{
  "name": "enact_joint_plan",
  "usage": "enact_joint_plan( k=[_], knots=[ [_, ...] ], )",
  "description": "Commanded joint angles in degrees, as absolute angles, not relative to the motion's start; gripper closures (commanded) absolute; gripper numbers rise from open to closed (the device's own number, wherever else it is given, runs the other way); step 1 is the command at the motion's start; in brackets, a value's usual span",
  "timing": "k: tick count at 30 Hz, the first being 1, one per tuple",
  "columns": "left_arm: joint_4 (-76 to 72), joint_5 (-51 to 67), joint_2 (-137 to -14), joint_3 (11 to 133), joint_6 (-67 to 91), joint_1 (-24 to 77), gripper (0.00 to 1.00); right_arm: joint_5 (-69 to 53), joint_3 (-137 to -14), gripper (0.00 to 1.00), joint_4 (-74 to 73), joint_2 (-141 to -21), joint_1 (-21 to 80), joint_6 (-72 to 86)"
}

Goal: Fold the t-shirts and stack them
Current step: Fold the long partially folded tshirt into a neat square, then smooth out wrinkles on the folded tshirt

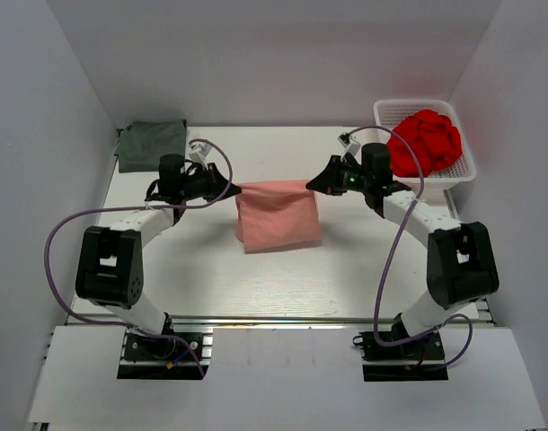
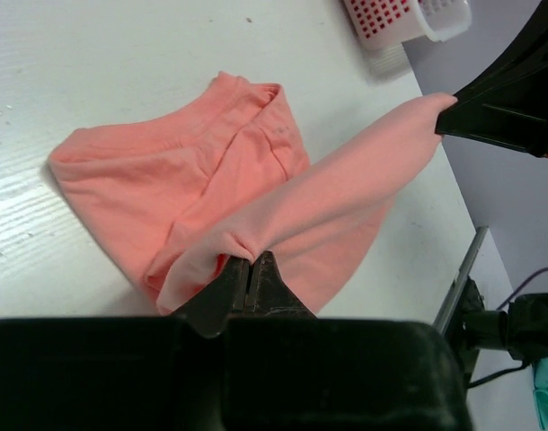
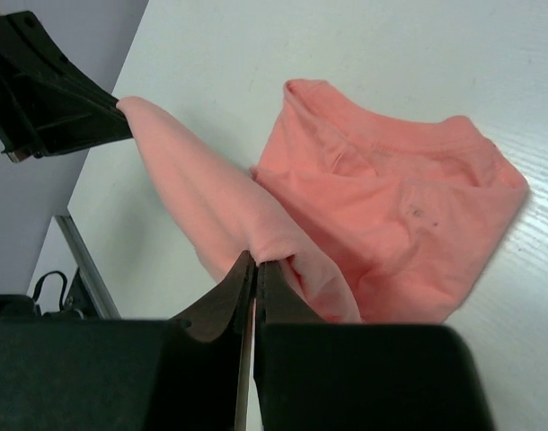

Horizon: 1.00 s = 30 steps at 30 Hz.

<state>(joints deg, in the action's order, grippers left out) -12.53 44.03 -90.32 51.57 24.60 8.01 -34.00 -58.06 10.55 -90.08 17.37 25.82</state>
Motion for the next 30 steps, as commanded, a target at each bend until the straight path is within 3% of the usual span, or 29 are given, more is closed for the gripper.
enact_joint_plan(
  k=[1, 12, 15, 16, 17, 18, 21, 25, 30],
  knots=[
    [-13.9, 43.4, -92.8, 55.9, 23.6, 6.5, 1.0, -32.5, -63.5, 1.0, 12.2, -93.7, 16.4, 26.6],
    [-16.2, 47.3, -109.4, 66.5, 26.5, 4.8, 0.99, -33.8, -75.3, 1.0, 11.6, -111.5, 13.8, 28.0],
    [-16.2, 47.3, -112.1, 68.8, 27.1, 4.1, 0.59, -34.7, -78.7, 0.76, 10.3, -114.0, 13.6, 26.2],
    [-16.2, 47.3, -112.1, 69.3, 27.1, 4.1, 0.2, -35.1, -81.9, 0.45, 9.5, -116.1, 13.4, 25.9],
    [-15.6, 46.4, -112.7, 70.0, 27.1, 4.1, 0.01, -35.1, -83.1, 0.2, 8.8, -116.6, 13.5, 25.2],
    [-14.7, 45.1, -112.7, 71.4, 27.1, 4.1, 0.0, -35.7, -84.3, 0.1, 5.8, -117.2, 13.4, 23.9],
    [-11.9, 42.8, -111.1, 71.9, 25.8, 4.1, 0.0, -35.2, -87.0, 0.1, 4.4, -115.8, 13.9, 22.5],
    [-9.1, 40.0, -106.0, 70.7, 22.9, 5.6, 0.0, -35.1, -80.9, 0.1, 4.8, -108.7, 14.4, 22.1],
    [-16.7, 42.6, -103.9, 65.4, 25.5, 7.9, 0.0, -42.3, -71.9, 0.1, 7.3, -103.5, 17.0, 23.7]
  ],
)
